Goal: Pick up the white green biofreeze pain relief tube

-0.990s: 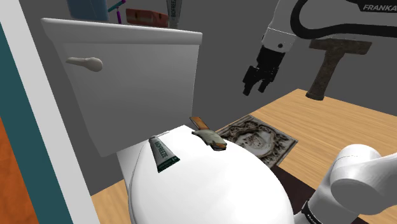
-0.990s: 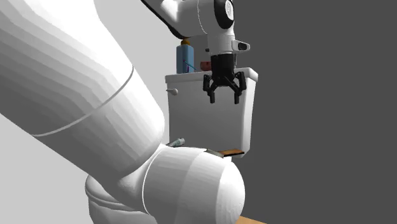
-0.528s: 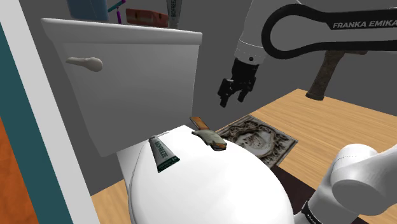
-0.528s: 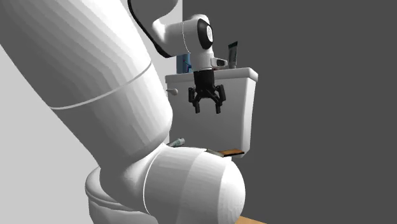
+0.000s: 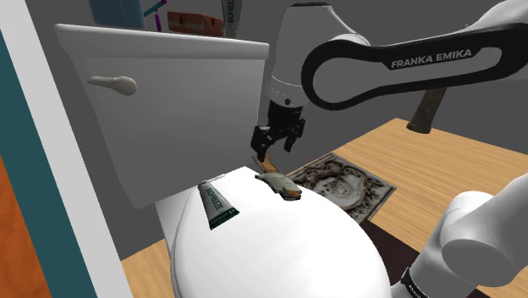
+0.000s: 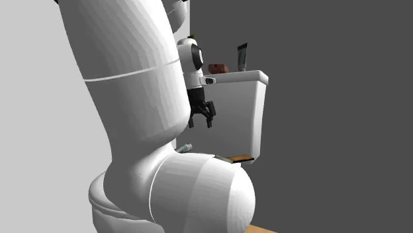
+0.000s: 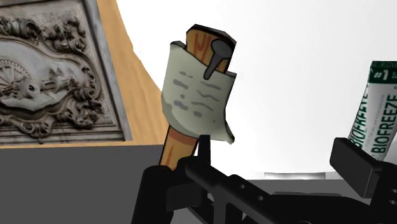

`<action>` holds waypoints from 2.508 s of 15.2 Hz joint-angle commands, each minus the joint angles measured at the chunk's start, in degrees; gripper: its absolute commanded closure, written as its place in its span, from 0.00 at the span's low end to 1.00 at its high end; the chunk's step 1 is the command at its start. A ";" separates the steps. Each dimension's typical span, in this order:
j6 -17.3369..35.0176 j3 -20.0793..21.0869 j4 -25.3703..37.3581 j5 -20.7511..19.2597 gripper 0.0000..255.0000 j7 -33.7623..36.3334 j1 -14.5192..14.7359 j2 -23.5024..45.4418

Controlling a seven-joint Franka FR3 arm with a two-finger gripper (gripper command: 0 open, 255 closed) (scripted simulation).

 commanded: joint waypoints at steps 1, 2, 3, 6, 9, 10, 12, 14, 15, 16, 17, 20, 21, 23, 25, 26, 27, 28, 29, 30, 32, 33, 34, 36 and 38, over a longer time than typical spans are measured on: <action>1.23 2.53 2.00 -1.62 0.00 2.99 -0.24 3.73; 1.77 3.83 3.05 -2.61 0.00 4.62 -0.33 5.69; 2.24 5.11 4.18 -3.74 0.00 6.30 -0.41 7.72; 3.18 8.71 8.03 -7.96 0.00 11.69 -0.45 14.30; 3.19 11.66 12.64 -13.37 0.00 17.46 0.23 21.60; 2.96 12.41 14.35 -15.37 0.00 19.39 0.70 24.18; 2.17 13.37 18.05 -19.46 0.00 23.12 2.21 29.47; 1.37 13.57 20.88 -22.28 0.00 25.53 3.75 33.24; 2.01 13.44 20.39 -22.53 0.00 25.82 3.85 33.49; 2.64 13.36 19.92 -22.81 0.00 26.12 3.89 33.75; 3.27 13.29 19.46 -23.11 0.00 26.43 3.94 34.03; 5.12 13.06 18.16 -24.06 0.00 27.40 4.08 34.93; 6.07 12.93 17.53 -24.60 0.00 27.94 4.17 35.45; 6.07 12.93 17.53 -24.60 0.00 27.94 4.17 35.45; 6.02 12.92 17.65 -24.65 1.00 27.95 4.20 35.54; 6.04 12.91 17.64 -24.66 1.00 27.96 4.20 35.55; 6.05 12.91 17.65 -24.67 1.00 27.97 4.20 35.57; 6.04 12.91 17.64 -24.66 1.00 27.95 4.19 35.55; 6.06 12.91 17.61 -24.64 1.00 27.94 4.18 35.52; 6.06 12.91 17.59 -24.62 1.00 27.91 4.16 35.49; 6.04 12.92 17.61 -24.63 1.00 27.94 4.19 35.51; 6.07 12.93 17.53 -24.60 1.00 27.94 4.17 35.45; 5.47 13.02 17.92 -24.25 1.00 27.59 4.11 35.11; 4.25 13.18 18.76 -23.59 1.00 26.93 4.01 34.49; 3.01 13.32 19.65 -22.98 1.00 26.30 3.92 33.91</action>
